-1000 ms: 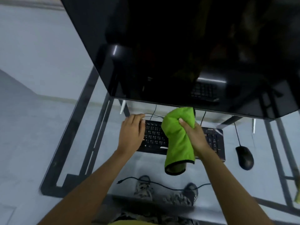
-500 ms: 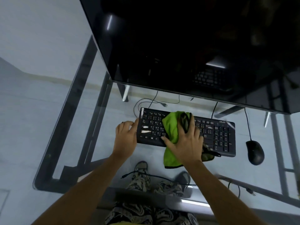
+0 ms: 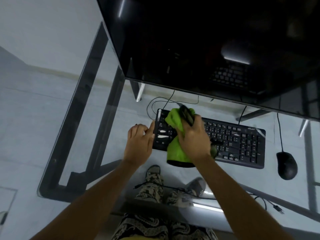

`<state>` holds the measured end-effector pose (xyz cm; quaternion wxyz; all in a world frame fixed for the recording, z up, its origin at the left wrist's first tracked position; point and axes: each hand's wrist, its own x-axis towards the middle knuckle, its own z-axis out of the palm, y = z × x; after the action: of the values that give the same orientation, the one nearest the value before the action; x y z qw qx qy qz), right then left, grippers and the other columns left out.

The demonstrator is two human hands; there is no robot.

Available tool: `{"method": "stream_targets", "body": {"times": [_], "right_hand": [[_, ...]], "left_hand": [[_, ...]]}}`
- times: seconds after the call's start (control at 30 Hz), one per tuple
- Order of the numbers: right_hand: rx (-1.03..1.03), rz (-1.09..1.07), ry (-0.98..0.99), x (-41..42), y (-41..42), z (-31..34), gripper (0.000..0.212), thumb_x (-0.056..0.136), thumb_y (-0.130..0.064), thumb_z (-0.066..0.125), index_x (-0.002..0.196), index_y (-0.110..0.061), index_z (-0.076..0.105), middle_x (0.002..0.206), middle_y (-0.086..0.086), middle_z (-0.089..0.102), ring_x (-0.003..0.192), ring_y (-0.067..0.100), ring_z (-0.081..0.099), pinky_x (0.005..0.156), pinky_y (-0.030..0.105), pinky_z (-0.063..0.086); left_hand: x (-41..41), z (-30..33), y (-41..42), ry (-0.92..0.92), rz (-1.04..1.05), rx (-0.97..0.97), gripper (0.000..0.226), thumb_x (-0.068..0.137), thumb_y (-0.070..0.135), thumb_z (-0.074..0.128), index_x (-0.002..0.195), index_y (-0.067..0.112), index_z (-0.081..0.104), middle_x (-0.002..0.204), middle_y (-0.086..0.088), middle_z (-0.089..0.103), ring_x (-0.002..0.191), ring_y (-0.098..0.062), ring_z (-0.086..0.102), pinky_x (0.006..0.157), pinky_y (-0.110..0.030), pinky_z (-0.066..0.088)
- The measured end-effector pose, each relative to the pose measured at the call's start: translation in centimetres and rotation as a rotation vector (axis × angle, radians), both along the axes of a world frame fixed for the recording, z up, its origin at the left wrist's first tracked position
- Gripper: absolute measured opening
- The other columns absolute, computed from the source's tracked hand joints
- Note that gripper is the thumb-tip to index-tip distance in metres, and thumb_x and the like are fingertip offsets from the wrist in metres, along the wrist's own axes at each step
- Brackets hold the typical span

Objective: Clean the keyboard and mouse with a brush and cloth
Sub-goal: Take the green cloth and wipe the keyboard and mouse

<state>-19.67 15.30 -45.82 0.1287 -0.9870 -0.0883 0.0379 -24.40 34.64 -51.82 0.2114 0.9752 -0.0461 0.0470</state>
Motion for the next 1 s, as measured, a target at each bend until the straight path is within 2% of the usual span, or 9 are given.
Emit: {"method": "stream_targets", "body": {"times": [0.13,0.2,0.3,0.4,0.47,0.53,0.7,0.83,1.0], "right_hand": [[0.024,-0.207,-0.027,1.3,-3.5,0.6,0.040,0.094,-0.037,0.051,0.115,-0.005,0.062,0.113,0.020,0.045,0.076,0.038,0.060,0.064,0.047,0.060],[0.035,-0.156,0.009,0.9,-1.1,0.7,0.039,0.094,-0.030,0.055,0.125,-0.007,0.058,0.114,0.021,0.046,0.072,0.037,0.062,0.063,0.046,0.060],[0.043,0.014,0.020,0.6,2.5,0.5,0.053,0.089,-0.021,0.060,0.140,-0.022,0.046,0.112,0.019,0.046,0.067,0.032,0.060,0.057,0.041,0.059],[0.034,-0.033,0.017,3.2,2.8,1.1,0.057,0.092,-0.021,0.055,0.145,-0.033,0.036,0.112,0.017,0.047,0.068,0.031,0.058,0.060,0.040,0.056],[0.024,-0.115,0.046,4.7,3.1,1.5,0.051,0.094,-0.022,0.052,0.142,-0.033,0.040,0.114,0.017,0.046,0.074,0.032,0.058,0.066,0.043,0.056],[0.008,-0.072,0.061,4.2,3.7,1.8,0.047,0.092,-0.019,0.054,0.137,-0.030,0.047,0.114,0.018,0.045,0.074,0.033,0.059,0.067,0.045,0.058],[-0.043,0.167,0.017,0.0,3.0,2.1,0.052,0.080,-0.009,0.066,0.128,-0.027,0.058,0.109,0.020,0.050,0.070,0.034,0.061,0.051,0.039,0.058],[-0.187,0.154,0.036,4.7,5.4,2.9,0.045,0.086,-0.007,0.056,0.126,-0.026,0.055,0.121,0.018,0.041,0.092,0.034,0.056,0.062,0.038,0.054],[-0.237,0.232,0.067,1.9,5.3,3.3,0.037,0.085,-0.009,0.057,0.120,-0.023,0.059,0.119,0.017,0.041,0.092,0.033,0.056,0.061,0.039,0.055]], "left_hand": [[0.0,0.1,-0.2,-0.010,0.005,0.043,0.046,0.098,0.027,0.035,0.141,0.015,0.045,0.098,-0.007,0.053,0.095,-0.024,0.047,0.088,-0.039,0.041],[0.0,0.0,-0.2,-0.026,0.009,0.052,0.044,0.098,0.027,0.036,0.138,0.014,0.050,0.097,-0.008,0.053,0.094,-0.024,0.047,0.087,-0.040,0.042],[0.0,-0.1,-0.2,-0.050,0.018,0.048,0.043,0.097,0.026,0.037,0.136,0.014,0.052,0.096,-0.007,0.052,0.092,-0.023,0.045,0.086,-0.038,0.040],[0.1,-0.1,-0.2,-0.060,0.015,0.044,0.043,0.098,0.025,0.039,0.138,0.016,0.049,0.096,-0.007,0.052,0.092,-0.023,0.046,0.086,-0.038,0.041],[0.3,-0.2,-0.2,-0.081,0.013,0.038,0.041,0.097,0.023,0.042,0.137,0.016,0.048,0.096,-0.008,0.052,0.091,-0.024,0.046,0.086,-0.040,0.043],[0.1,-0.3,-0.2,-0.103,0.014,0.045,0.041,0.096,0.022,0.043,0.136,0.015,0.050,0.095,-0.008,0.052,0.092,-0.023,0.045,0.086,-0.039,0.043],[0.0,-0.6,-0.2,-0.118,0.011,0.052,0.040,0.098,0.025,0.040,0.133,0.012,0.054,0.094,-0.008,0.053,0.092,-0.024,0.048,0.086,-0.040,0.042],[0.2,-0.4,-0.1,-0.113,0.008,0.047,0.042,0.096,0.024,0.043,0.137,0.015,0.050,0.094,-0.008,0.053,0.090,-0.024,0.048,0.086,-0.039,0.042],[0.2,-0.4,-0.2,-0.106,0.030,0.019,0.038,0.097,0.026,0.044,0.131,0.015,0.057,0.093,-0.008,0.053,0.089,-0.024,0.048,0.083,-0.041,0.045]]}}
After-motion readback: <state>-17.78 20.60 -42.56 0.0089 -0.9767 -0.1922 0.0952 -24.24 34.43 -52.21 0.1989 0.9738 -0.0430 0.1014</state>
